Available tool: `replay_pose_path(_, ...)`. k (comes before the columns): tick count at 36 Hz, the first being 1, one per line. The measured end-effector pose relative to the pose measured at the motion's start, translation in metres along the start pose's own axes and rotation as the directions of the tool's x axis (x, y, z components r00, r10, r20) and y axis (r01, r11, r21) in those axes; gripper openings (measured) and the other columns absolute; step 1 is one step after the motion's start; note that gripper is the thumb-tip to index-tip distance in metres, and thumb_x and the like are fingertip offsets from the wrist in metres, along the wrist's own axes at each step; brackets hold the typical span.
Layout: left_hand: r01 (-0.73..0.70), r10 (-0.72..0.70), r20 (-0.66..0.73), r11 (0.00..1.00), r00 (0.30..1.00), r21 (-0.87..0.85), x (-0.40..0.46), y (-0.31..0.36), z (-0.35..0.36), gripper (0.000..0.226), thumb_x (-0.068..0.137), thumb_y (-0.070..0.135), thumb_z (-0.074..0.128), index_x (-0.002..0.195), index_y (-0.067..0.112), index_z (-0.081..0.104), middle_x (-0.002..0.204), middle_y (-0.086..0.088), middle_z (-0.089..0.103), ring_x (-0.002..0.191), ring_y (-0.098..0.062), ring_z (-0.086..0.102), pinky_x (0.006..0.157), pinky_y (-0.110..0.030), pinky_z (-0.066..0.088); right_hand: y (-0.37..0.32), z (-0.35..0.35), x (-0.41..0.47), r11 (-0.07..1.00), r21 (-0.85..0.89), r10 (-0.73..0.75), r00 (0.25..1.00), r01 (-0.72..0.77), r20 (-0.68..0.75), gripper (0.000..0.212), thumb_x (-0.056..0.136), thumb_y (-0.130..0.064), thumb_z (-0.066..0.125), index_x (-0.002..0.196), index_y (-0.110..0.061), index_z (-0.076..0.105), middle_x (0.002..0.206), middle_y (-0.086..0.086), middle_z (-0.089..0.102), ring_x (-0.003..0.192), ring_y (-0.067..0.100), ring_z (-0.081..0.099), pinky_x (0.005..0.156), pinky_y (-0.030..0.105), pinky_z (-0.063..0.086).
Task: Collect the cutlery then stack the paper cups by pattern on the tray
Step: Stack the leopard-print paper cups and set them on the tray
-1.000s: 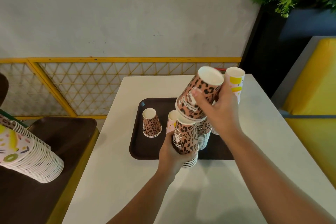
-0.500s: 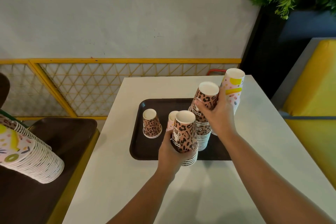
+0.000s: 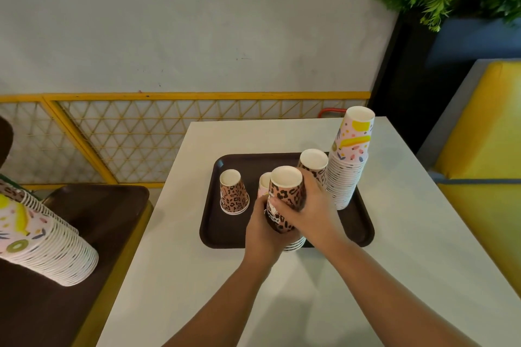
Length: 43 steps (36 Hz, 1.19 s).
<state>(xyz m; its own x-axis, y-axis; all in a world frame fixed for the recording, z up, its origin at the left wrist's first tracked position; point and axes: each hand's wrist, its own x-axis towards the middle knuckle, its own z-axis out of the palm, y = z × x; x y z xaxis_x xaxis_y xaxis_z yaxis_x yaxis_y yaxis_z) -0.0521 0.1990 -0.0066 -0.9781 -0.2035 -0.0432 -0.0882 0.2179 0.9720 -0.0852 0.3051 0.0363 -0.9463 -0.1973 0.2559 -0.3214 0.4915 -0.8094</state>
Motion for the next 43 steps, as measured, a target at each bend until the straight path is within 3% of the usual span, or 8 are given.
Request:
replay_pose_path(6,-0.013,0.008,0.053,0.994,0.999,0.107,0.001,-0.004,0.002,0.099,0.057,0.021,0.09,0.138,0.026,0.034,0.118,0.02,0.051,0.111,-0.002,0.052,0.091,-0.015,0.042,-0.001,-0.004,0.004,1.0,0.008,-0.009,0.999,0.01,-0.044,0.057,0.075,-0.038,0.071,0.123,-0.028,0.042,0.112,-0.011,0.055,0.104,0.003,0.05,0.089,0.021,0.043)
replay_pose_path(10,-0.003,-0.001,0.055,0.997,0.998,0.082,-0.003,-0.006,0.001,0.092,0.058,0.019,0.09,0.133,0.027,0.037,0.109,0.024,0.053,0.099,0.003,0.055,0.084,-0.007,0.044,-0.003,-0.007,0.009,0.999,-0.047,-0.023,0.996,0.019,-0.085,0.062,0.075,-0.042,0.07,0.127,-0.024,0.041,0.117,-0.008,0.055,0.104,0.002,0.046,0.087,0.02,0.042)
replay_pose_path(20,0.03,-0.034,0.043,0.996,0.998,0.09,-0.002,-0.015,0.002,0.076,0.057,0.021,0.09,0.115,0.032,0.042,0.107,0.015,0.058,0.106,-0.009,0.057,0.095,-0.029,0.049,-0.042,-0.05,0.035,0.976,0.092,-0.155,0.928,0.197,-0.34,0.05,0.075,-0.034,0.073,0.116,-0.026,0.045,0.101,-0.022,0.055,0.095,-0.016,0.053,0.078,0.003,0.043)
replay_pose_path(26,0.033,-0.037,0.04,0.994,0.998,0.099,-0.003,-0.012,0.0,0.081,0.06,0.02,0.088,0.128,0.021,0.044,0.112,0.013,0.056,0.107,-0.006,0.053,0.097,-0.025,0.045,-0.05,-0.066,0.055,0.97,0.066,-0.175,0.859,0.234,-0.481,0.054,0.078,-0.035,0.07,0.122,-0.015,0.047,0.105,-0.018,0.054,0.1,-0.003,0.053,0.082,0.007,0.043)
replay_pose_path(32,0.033,-0.035,0.018,0.994,0.999,0.103,-0.003,-0.011,0.0,0.075,0.058,0.02,0.089,0.115,0.032,0.042,0.1,0.026,0.054,0.094,0.002,0.055,0.082,-0.009,0.043,-0.026,-0.054,0.061,0.988,0.025,-0.123,0.889,0.149,-0.441,0.06,0.078,-0.034,0.071,0.128,-0.011,0.045,0.119,-0.001,0.058,0.11,0.01,0.054,0.086,0.011,0.043)
replay_pose_path(38,0.039,-0.041,0.022,0.996,0.999,0.08,-0.002,-0.011,-0.001,0.076,0.059,0.02,0.088,0.118,0.031,0.042,0.107,0.017,0.057,0.103,-0.005,0.055,0.095,-0.025,0.048,-0.003,-0.037,0.052,0.998,0.016,-0.051,0.95,0.059,-0.307,0.062,0.076,-0.03,0.074,0.129,-0.013,0.044,0.122,0.003,0.057,0.113,0.015,0.052,0.093,0.028,0.044)
replay_pose_path(40,0.042,-0.043,0.018,0.997,0.999,0.072,-0.002,-0.011,-0.001,0.074,0.059,0.019,0.088,0.116,0.033,0.042,0.105,0.018,0.057,0.102,-0.005,0.056,0.095,-0.025,0.048,0.002,-0.034,0.048,0.999,0.0,-0.041,0.961,0.043,-0.275,0.066,0.075,-0.031,0.074,0.13,-0.014,0.043,0.122,0.002,0.056,0.114,0.015,0.051,0.092,0.025,0.043)
replay_pose_path(43,0.044,-0.045,0.016,0.997,0.999,0.058,-0.002,-0.013,-0.001,0.074,0.058,0.019,0.089,0.116,0.033,0.044,0.109,0.015,0.06,0.105,-0.007,0.058,0.096,-0.029,0.05,0.003,-0.032,0.041,1.0,0.0,-0.014,0.957,0.014,-0.291,0.071,0.074,-0.034,0.074,0.134,-0.017,0.039,0.131,0.001,0.049,0.117,0.011,0.045,0.085,0.002,0.034)
